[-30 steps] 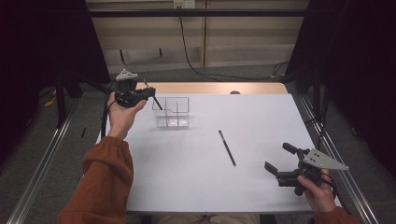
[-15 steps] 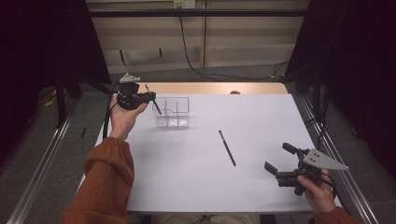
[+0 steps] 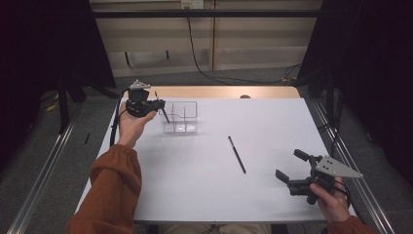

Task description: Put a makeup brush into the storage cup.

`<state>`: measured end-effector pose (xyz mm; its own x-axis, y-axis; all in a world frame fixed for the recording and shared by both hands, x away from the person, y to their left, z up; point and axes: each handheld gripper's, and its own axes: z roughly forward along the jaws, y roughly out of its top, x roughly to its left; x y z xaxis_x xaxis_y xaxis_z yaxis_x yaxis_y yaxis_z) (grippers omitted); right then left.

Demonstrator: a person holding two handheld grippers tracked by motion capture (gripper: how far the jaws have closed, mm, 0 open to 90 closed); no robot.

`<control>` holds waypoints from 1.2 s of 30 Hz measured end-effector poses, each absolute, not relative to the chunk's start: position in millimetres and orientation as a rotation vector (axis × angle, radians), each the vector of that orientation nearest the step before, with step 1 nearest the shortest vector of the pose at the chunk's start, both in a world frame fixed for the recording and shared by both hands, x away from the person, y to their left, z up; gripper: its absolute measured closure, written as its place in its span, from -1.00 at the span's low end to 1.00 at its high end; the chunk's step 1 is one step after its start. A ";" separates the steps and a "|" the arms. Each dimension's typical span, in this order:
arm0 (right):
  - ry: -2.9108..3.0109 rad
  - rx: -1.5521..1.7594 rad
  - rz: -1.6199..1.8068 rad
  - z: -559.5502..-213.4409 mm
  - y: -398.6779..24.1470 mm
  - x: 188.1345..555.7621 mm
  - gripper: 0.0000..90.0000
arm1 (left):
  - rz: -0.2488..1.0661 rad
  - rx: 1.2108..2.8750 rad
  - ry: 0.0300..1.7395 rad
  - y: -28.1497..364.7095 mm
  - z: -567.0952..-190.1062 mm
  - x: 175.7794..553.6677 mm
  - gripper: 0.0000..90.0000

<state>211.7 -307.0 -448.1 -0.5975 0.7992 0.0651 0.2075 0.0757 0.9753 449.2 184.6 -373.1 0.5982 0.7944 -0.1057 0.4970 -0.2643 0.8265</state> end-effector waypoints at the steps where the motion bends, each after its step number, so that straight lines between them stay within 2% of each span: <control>1: 1.859 0.994 1.552 -448.1 -307.0 211.7 -1.00 | 0.419 1.928 1.033 184.4 -373.7 449.5 0.86; 6: 1.862 0.995 1.546 -448.2 -307.2 211.9 -1.00 | 0.397 1.918 1.040 182.1 -378.4 450.7 0.84; 7: 1.860 0.996 1.548 -448.1 -307.1 211.7 -1.00 | 0.402 1.921 1.041 181.5 -379.2 451.0 0.78; 10: 1.858 0.993 1.549 -448.0 -307.5 211.5 -1.00 | 0.393 1.905 1.058 181.3 -381.3 452.1 0.52; 12: 1.860 0.995 1.552 -448.0 -307.6 211.5 -1.00 | 0.396 1.903 1.061 181.5 -381.7 452.3 0.42; 16: 1.861 0.993 1.551 -448.0 -307.1 211.4 -1.00 | 0.413 1.879 1.083 183.3 -381.0 452.6 -0.10; 26: 1.858 0.993 1.555 -447.8 -307.3 211.3 -1.00 | 0.449 1.851 1.075 187.6 -380.7 450.2 -0.73; 29: 1.857 0.994 1.556 -447.7 -307.4 211.2 -1.00 | 0.441 1.834 1.076 190.9 -381.1 448.4 -0.86; 36: 1.853 0.997 1.557 -447.6 -307.7 211.3 -1.00 | 0.447 1.803 1.050 192.4 -380.0 443.2 -0.91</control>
